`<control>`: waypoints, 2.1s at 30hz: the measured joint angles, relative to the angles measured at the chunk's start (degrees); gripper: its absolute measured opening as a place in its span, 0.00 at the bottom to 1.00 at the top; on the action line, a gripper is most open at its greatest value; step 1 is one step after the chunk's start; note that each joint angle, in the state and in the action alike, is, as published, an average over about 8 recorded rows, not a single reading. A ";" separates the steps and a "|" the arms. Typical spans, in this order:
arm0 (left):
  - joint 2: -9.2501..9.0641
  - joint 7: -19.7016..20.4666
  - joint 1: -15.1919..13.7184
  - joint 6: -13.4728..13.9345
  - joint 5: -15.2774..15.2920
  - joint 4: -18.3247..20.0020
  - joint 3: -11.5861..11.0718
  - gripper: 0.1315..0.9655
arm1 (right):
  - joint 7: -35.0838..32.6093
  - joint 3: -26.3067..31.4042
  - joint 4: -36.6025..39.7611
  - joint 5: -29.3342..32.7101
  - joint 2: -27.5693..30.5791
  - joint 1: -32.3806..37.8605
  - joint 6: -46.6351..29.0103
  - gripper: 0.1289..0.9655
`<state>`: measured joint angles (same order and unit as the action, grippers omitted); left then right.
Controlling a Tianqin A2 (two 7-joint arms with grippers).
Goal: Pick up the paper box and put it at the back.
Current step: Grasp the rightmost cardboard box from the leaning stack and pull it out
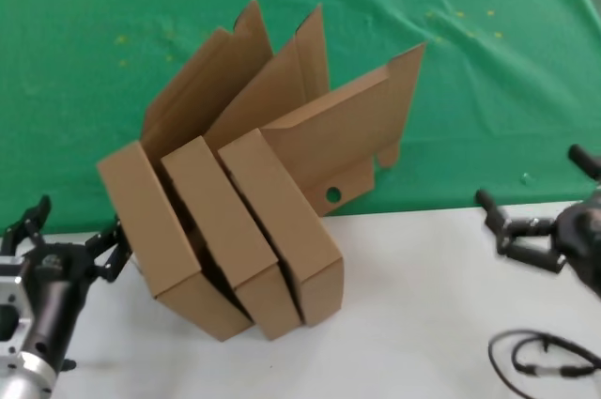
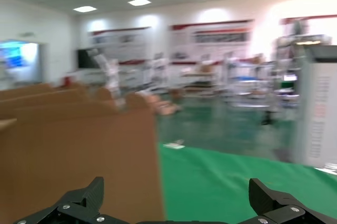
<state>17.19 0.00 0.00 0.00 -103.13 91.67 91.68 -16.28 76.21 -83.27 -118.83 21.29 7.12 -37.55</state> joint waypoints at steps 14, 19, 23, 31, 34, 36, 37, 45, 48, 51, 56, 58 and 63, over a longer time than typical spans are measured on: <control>0.00 0.00 0.00 0.00 0.00 0.00 0.00 0.80 | 8.83 17.82 9.05 6.58 21.69 11.53 -24.11 1.00; 0.00 0.00 0.00 0.00 0.00 0.00 0.00 0.85 | 6.25 22.01 14.24 6.20 21.19 17.80 -32.03 1.00; 0.00 0.00 0.00 0.00 0.00 0.00 0.00 0.89 | 2.35 24.41 21.28 5.38 18.16 23.31 -38.25 1.00; 0.00 0.00 0.00 0.00 0.00 0.00 0.00 0.97 | -7.73 28.54 39.94 6.40 9.65 34.84 -47.77 1.00; 0.00 0.01 0.00 0.00 0.00 0.00 0.00 0.99 | -11.52 30.80 47.40 6.71 6.88 39.01 -49.85 1.00; 0.00 0.01 0.00 0.00 0.00 0.00 0.00 1.00 | -13.84 33.18 52.41 6.11 5.34 41.81 -50.77 1.00; 0.00 0.01 0.00 0.00 0.00 0.00 0.00 1.00 | -14.87 34.62 54.76 5.51 4.70 43.12 -51.09 1.00; 0.00 0.01 0.00 0.00 0.00 0.00 0.00 1.00 | -20.53 47.01 69.08 -1.65 1.04 51.38 -52.23 0.99; 0.00 0.01 0.00 0.00 0.00 0.00 0.00 1.00 | -21.41 49.66 71.77 -3.28 0.18 52.93 -52.32 0.96; 0.00 0.01 0.00 0.00 0.00 0.00 0.00 1.00 | -22.00 51.43 73.64 -4.37 -0.59 53.94 -52.36 0.94; 0.00 0.01 0.00 0.00 0.00 0.00 0.00 1.00 | -22.70 52.99 75.75 -5.31 -1.71 54.94 -52.39 0.88; 0.00 0.01 0.00 0.00 0.00 0.00 0.00 1.00 | -22.94 53.10 76.48 -5.28 -2.13 55.21 -52.40 0.84; 0.00 0.01 0.00 0.00 0.01 0.00 0.00 1.00 | -23.55 52.08 78.29 -4.05 -3.15 55.80 -52.40 0.79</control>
<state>17.19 0.01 0.00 0.00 -103.12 91.67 91.68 -39.83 128.29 -4.98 -122.88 18.14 62.92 -89.95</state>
